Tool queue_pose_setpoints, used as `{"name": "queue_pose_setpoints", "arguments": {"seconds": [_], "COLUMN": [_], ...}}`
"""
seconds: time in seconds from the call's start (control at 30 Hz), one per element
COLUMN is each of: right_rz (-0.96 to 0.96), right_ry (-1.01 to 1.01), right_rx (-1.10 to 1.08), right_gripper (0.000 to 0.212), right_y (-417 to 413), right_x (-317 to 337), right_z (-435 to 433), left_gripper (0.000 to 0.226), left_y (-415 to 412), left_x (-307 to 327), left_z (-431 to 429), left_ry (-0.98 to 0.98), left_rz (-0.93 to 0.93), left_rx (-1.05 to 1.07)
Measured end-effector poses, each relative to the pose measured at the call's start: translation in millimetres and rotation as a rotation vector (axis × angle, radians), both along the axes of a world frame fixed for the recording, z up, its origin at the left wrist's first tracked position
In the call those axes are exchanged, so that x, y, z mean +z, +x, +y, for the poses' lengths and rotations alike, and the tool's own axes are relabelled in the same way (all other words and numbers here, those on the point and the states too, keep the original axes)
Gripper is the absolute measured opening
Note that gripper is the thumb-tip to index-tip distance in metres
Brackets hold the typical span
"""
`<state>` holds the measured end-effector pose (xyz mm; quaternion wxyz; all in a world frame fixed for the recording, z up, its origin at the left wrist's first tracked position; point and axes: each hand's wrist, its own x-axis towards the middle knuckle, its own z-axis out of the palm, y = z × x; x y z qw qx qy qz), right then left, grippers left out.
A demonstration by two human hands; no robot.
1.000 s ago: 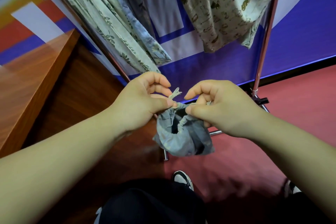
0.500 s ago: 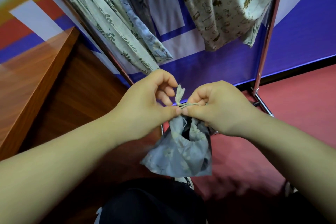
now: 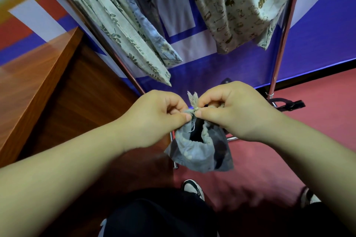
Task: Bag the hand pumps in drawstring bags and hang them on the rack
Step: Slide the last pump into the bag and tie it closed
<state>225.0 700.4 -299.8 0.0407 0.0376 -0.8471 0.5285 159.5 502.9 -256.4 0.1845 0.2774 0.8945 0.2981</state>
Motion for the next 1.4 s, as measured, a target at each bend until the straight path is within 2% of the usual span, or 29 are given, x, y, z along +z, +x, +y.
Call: {"name": "queue_pose_setpoints", "arguments": {"seconds": [0.1, 0.2, 0.33, 0.43, 0.53, 0.63, 0.8, 0.93, 1.03, 1.23, 1.4], "right_rz": [-0.032, -0.094, -0.098, -0.136, -0.142, -0.18, -0.255, -0.262, -0.264, -0.207, -0.246], "right_ry": [-0.118, -0.274, -0.377, -0.408, -0.446, -0.524, -0.582, -0.633, -0.622, -0.399, -0.378], "right_rx": [-0.021, -0.049, -0.074, -0.05, -0.057, -0.067, -0.045, -0.063, -0.047, -0.181, -0.2], "right_gripper": [0.014, 0.014, 0.021, 0.023, 0.019, 0.019, 0.015, 0.019, 0.018, 0.02, 0.022], "right_y": [0.1, 0.1, -1.4, -1.2, -2.1, -3.1, -4.1, -5.0, -4.5, -7.5, -9.9], "right_x": [7.6, 15.1, 19.6, 20.2, 21.4, 23.0, 23.3, 24.7, 25.9, 27.7, 18.8], "right_z": [7.0, 17.6, 18.8, 14.4, 12.9, 12.6, 6.2, 5.9, 5.5, 23.2, 21.3], "left_gripper": [0.013, 0.017, 0.017, 0.01, 0.021, 0.024, 0.033, 0.031, 0.019, 0.029, 0.024], "left_y": [-2.7, -3.5, -2.9, 0.7, 8.7, 19.2, 21.8, 24.2, 16.1, -7.9, -14.4], "left_x": [6.2, 11.2, 7.5, 1.3, 0.1, 1.2, 4.0, 0.4, -8.6, -3.8, -7.8], "left_z": [-0.4, 2.1, 1.8, 2.7, 5.6, 9.3, 9.6, 9.5, 6.5, 2.6, -1.0], "left_ry": [-0.056, -0.046, -0.033, 0.075, 0.177, 0.097, 0.125, -0.002, -0.084, -0.013, -0.003], "left_rz": [0.058, 0.058, 0.031, -0.009, 0.113, 0.233, 0.411, 0.335, 0.293, 0.143, 0.122], "left_rx": [-0.017, 0.002, 0.031, 0.045, 0.048, -0.027, -0.026, -0.069, -0.008, 0.09, 0.097]}}
